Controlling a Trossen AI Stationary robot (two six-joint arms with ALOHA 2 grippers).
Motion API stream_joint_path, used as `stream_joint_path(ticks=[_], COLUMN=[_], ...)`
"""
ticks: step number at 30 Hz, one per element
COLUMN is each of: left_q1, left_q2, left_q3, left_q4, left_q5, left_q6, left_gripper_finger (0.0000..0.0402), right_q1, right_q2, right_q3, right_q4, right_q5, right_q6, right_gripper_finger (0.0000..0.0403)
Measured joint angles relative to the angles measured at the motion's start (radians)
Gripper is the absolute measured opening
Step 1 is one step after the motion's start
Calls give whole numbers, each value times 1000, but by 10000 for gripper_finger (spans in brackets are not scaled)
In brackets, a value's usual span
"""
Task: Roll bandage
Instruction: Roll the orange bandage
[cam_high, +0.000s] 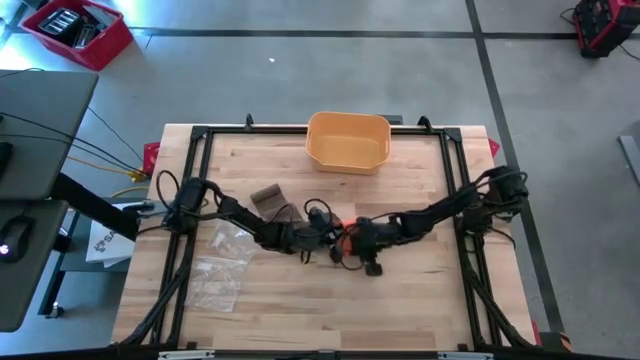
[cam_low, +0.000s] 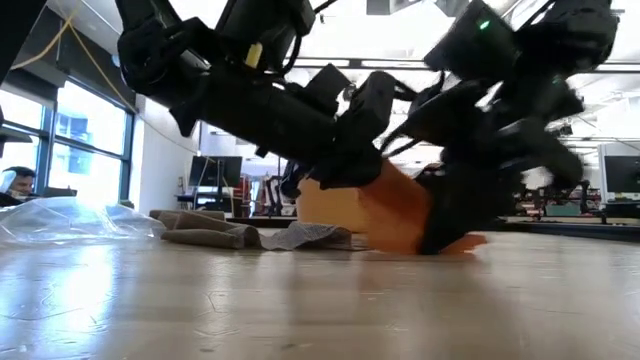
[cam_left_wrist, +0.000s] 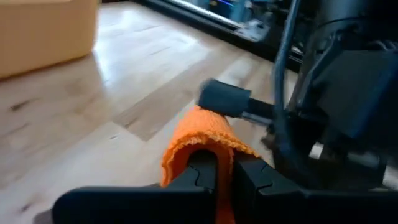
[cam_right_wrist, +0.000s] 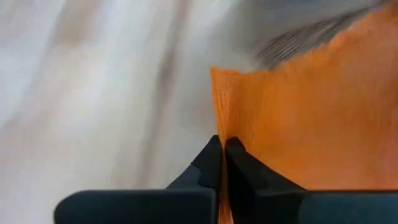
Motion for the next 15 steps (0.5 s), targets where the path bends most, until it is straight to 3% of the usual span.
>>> stream_joint_path(ticks=[7, 15], left_q1=[8, -11], left_q2=[-19, -17], left_q3=[4, 3], left_q4=[3, 99], left_q5=[-5, -10], left_q6=[80, 149], left_gripper_finger=[10, 10], right_q1=[96, 278], right_q2=[-241, -536], right_q3=[-16, -4], right_q4=[-287, -331], right_q5=[-53, 204], right_q6=[90, 140], right_gripper_finger=[1, 1])
